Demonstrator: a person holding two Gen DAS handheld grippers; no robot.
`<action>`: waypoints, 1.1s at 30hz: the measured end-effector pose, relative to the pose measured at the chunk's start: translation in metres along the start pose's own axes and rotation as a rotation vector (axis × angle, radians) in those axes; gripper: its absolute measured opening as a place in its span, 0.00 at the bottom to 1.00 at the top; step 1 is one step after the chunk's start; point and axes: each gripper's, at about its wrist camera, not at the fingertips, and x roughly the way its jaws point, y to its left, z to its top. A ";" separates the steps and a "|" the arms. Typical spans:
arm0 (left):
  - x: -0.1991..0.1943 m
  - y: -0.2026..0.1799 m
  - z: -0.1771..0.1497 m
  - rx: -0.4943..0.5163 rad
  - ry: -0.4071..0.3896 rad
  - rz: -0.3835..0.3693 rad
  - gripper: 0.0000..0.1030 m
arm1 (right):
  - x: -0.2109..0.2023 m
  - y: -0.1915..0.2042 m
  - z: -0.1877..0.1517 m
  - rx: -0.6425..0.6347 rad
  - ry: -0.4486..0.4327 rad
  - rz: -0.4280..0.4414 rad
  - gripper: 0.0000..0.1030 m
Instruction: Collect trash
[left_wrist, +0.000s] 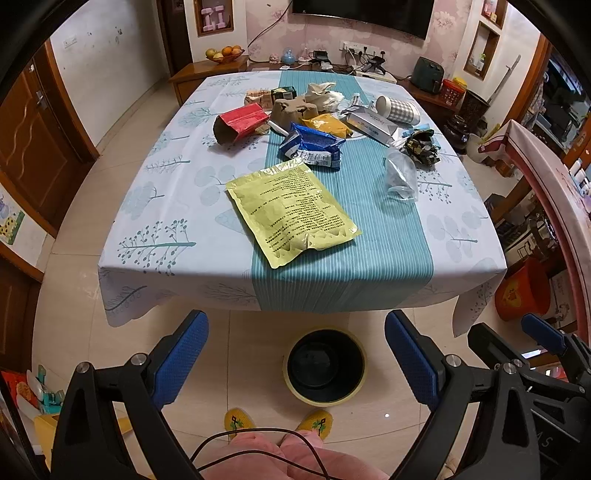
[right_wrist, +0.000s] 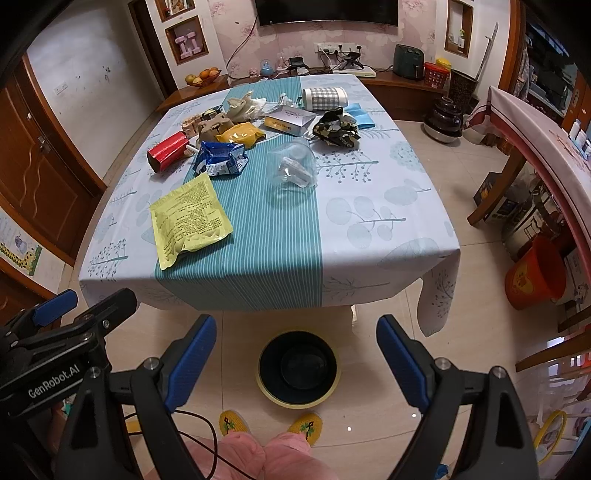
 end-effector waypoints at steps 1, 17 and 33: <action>0.000 0.000 0.000 -0.001 0.002 -0.001 0.92 | 0.000 0.000 0.000 0.000 0.000 0.000 0.86; -0.002 0.000 0.002 -0.001 -0.004 0.002 0.92 | -0.003 0.006 0.003 -0.017 -0.014 -0.007 0.86; -0.004 0.004 0.002 0.000 -0.004 0.001 0.92 | -0.004 0.010 0.003 -0.029 -0.012 -0.008 0.78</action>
